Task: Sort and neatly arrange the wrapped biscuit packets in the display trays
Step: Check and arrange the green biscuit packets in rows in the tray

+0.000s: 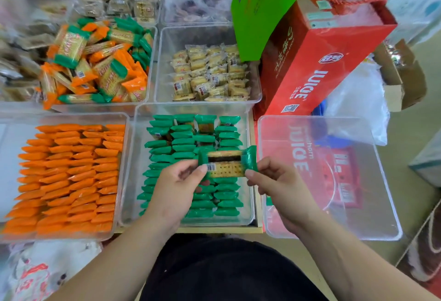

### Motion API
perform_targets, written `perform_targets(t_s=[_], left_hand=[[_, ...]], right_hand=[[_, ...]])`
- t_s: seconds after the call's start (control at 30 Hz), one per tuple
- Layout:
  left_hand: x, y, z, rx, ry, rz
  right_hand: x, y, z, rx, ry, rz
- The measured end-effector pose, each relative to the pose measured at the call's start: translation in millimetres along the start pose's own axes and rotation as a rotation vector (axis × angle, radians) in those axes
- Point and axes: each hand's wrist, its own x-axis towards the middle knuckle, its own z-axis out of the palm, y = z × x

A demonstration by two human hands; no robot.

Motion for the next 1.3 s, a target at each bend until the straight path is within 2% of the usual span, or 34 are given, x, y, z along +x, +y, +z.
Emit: perform_targets(t_s=[0.1, 0.43, 0.6, 0.73, 0.87, 1.07, 1.2, 1.3], left_hand=[[-29, 13, -1, -0.091, 0.078, -0.007], [-88, 26, -5, -0.163, 0.044, 0.042], [-102, 24, -3, -0.304, -0.015, 0.020], [-108, 21, 3, -0.315, 0.003, 0.013], [-111, 22, 4, -0.291, 0.037, 0.044], [-114, 28, 0, -0.314, 0.041, 0.096], [-116, 31, 0, -0.328, 0.031, 0.098], [-115, 30, -1, -0.229, 0.021, 0.103]], right_hand=[[-13, 4, -9, 0.012, -0.048, -0.008], [-45, 3, -29, 0.077, -0.118, -0.096], [-56, 12, -32, 0.575, -0.428, 0.089], [-59, 17, -36, 0.743, -0.504, 0.127], [-60, 14, -40, 0.651, -0.447, 0.075], [-66, 15, -41, 0.407, -0.219, -0.151], [-70, 8, -40, 0.362, -0.208, -0.117], [-70, 5, -43, 0.247, -0.187, -0.108]])
